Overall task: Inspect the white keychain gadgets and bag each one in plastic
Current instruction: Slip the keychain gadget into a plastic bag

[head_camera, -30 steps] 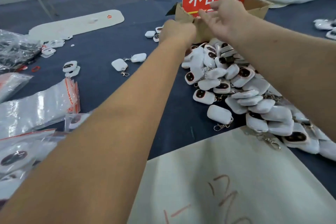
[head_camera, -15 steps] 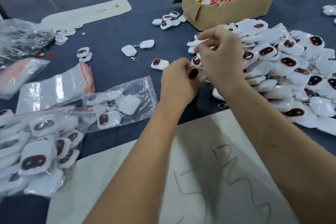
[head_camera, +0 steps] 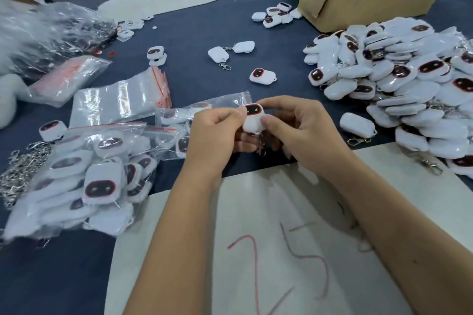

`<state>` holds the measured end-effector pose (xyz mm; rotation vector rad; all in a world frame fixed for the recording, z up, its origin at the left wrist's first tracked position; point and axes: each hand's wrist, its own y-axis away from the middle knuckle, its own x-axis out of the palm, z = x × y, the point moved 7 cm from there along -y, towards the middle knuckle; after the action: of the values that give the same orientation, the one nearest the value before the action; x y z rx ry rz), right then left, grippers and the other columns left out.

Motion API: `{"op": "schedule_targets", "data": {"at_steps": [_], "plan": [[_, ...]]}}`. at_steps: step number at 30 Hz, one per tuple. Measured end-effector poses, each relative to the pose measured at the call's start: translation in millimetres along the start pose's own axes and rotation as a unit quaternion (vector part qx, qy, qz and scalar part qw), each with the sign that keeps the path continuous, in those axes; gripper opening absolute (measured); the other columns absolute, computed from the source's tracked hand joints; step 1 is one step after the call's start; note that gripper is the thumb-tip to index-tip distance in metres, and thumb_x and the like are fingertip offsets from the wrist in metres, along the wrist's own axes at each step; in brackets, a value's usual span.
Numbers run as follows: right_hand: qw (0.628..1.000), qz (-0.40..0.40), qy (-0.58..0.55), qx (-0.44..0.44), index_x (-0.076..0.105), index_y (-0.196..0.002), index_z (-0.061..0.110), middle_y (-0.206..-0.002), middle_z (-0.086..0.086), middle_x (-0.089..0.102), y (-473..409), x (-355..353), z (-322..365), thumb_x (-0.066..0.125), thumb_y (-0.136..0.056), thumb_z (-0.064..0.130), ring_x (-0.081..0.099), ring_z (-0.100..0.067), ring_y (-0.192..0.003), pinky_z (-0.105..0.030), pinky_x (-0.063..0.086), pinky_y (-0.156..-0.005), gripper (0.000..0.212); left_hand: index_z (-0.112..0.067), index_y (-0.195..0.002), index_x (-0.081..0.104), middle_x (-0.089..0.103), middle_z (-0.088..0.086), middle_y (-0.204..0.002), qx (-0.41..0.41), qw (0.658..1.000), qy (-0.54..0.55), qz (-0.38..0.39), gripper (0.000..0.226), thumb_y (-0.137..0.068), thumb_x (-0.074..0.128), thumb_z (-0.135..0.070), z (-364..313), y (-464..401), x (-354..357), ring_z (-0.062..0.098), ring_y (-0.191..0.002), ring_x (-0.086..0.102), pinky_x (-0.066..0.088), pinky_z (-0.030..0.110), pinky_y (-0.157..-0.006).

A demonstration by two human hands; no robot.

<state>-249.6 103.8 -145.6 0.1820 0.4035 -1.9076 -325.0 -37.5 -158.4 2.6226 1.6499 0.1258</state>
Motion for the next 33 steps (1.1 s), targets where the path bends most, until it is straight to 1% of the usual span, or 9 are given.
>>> {"op": "schedule_targets", "data": {"at_steps": [5, 9, 14, 16, 18, 20, 23, 27, 33], "plan": [[0.999, 0.016, -0.032, -0.011, 0.075, -0.116, 0.019, -0.063, 0.0, 0.068, 2, 1, 3, 0.062, -0.103, 0.018, 0.054, -0.006, -0.046, -0.023, 0.044, -0.044, 0.018, -0.008, -0.083, 0.079, 0.073, 0.007, -0.07, -0.022, 0.999, 0.022, 0.012, 0.016, -0.093, 0.068, -0.014, 0, -1, 2, 0.014, -0.05, 0.063, 0.052, 0.02, -0.049], [0.998, 0.019, -0.062, -0.009, 0.075, -0.116, 0.018, -0.073, -0.015, 0.071, 2, -1, 2, 0.062, -0.102, 0.016, 0.061, -0.017, -0.056, -0.031, 0.047, -0.046, 0.019, 0.002, -0.095, 0.074, 0.073, 0.007, -0.071, -0.032, 0.999, 0.031, -0.01, 0.018, -0.1, 0.061, -0.009, 1, -1, 3, 0.016, -0.054, 0.067, 0.054, 0.02, -0.052], [0.993, -0.092, -0.076, 0.013, 0.075, -0.094, 0.013, -0.075, -0.004, 0.074, -2, -16, -8, 0.068, -0.097, 0.018, 0.063, -0.012, -0.057, -0.027, 0.05, -0.047, 0.009, -0.004, -0.101, 0.075, 0.077, 0.013, -0.084, 0.043, 0.998, -0.017, -0.035, 0.011, -0.1, 0.064, -0.008, -5, 8, 29, 0.026, -0.073, 0.076, 0.063, 0.035, -0.062], [0.986, -0.138, -0.086, 0.037, 0.076, -0.091, 0.016, -0.076, -0.002, 0.076, -2, -23, -15, 0.069, -0.092, 0.022, 0.069, -0.015, -0.065, -0.033, 0.058, -0.057, 0.009, -0.008, -0.101, 0.073, 0.075, 0.009, -0.081, 0.104, 0.988, -0.111, -0.037, 0.011, -0.101, 0.063, -0.012, -8, 14, 47, 0.031, -0.076, 0.074, 0.063, 0.045, -0.07], [0.979, -0.176, -0.09, 0.048, 0.076, -0.09, 0.018, -0.083, -0.002, 0.078, -2, -30, -20, 0.069, -0.089, 0.023, 0.075, -0.02, -0.08, -0.041, 0.063, -0.077, 0.009, -0.01, -0.103, 0.068, 0.073, 0.004, -0.079, 0.141, 0.97, -0.196, -0.029, 0.012, -0.101, 0.059, -0.016, -9, 20, 62, 0.03, -0.077, 0.07, 0.058, 0.046, -0.075], [0.977, -0.187, -0.09, 0.051, 0.077, -0.091, 0.017, -0.087, -0.002, 0.079, -2, -32, -21, 0.069, -0.09, 0.023, 0.076, -0.023, -0.087, -0.044, 0.062, -0.086, 0.01, -0.01, -0.11, 0.066, 0.073, 0.001, -0.08, 0.16, 0.96, -0.228, -0.037, 0.014, -0.101, 0.057, -0.017, -11, 22, 64, 0.024, -0.079, 0.068, 0.054, 0.044, -0.079], [0.979, -0.17, -0.101, 0.057, 0.078, -0.091, 0.018, -0.083, -0.003, 0.079, -2, -28, -21, 0.071, -0.091, 0.024, 0.075, -0.021, -0.077, -0.041, 0.063, -0.075, 0.008, -0.01, -0.098, 0.069, 0.071, 0.0, -0.076, 0.153, 0.966, -0.199, -0.058, 0.013, -0.102, 0.058, -0.015, -12, 19, 55, 0.021, -0.073, 0.066, 0.055, 0.042, -0.074], [0.984, -0.125, -0.124, 0.038, 0.08, -0.098, 0.018, -0.082, 0.0, 0.079, -3, -22, -14, 0.073, -0.095, 0.021, 0.066, -0.005, -0.062, -0.018, 0.049, -0.054, 0.008, -0.012, -0.102, 0.077, 0.075, 0.002, -0.082, 0.119, 0.979, -0.141, -0.082, 0.017, -0.1, 0.06, -0.009, -14, 11, 35, 0.026, -0.072, 0.072, 0.062, 0.044, -0.071], [0.984, -0.092, -0.15, 0.031, 0.082, -0.096, 0.015, -0.077, -0.014, 0.074, -4, -19, -12, 0.071, -0.094, 0.02, 0.059, -0.015, -0.058, -0.024, 0.046, -0.045, 0.012, -0.001, -0.106, 0.074, 0.072, 0.009, -0.081, -0.019, 0.999, 0.015, -0.044, 0.016, -0.101, 0.06, -0.007, -1, 3, 21, 0.012, -0.053, 0.061, 0.053, 0.023, -0.051]]}}
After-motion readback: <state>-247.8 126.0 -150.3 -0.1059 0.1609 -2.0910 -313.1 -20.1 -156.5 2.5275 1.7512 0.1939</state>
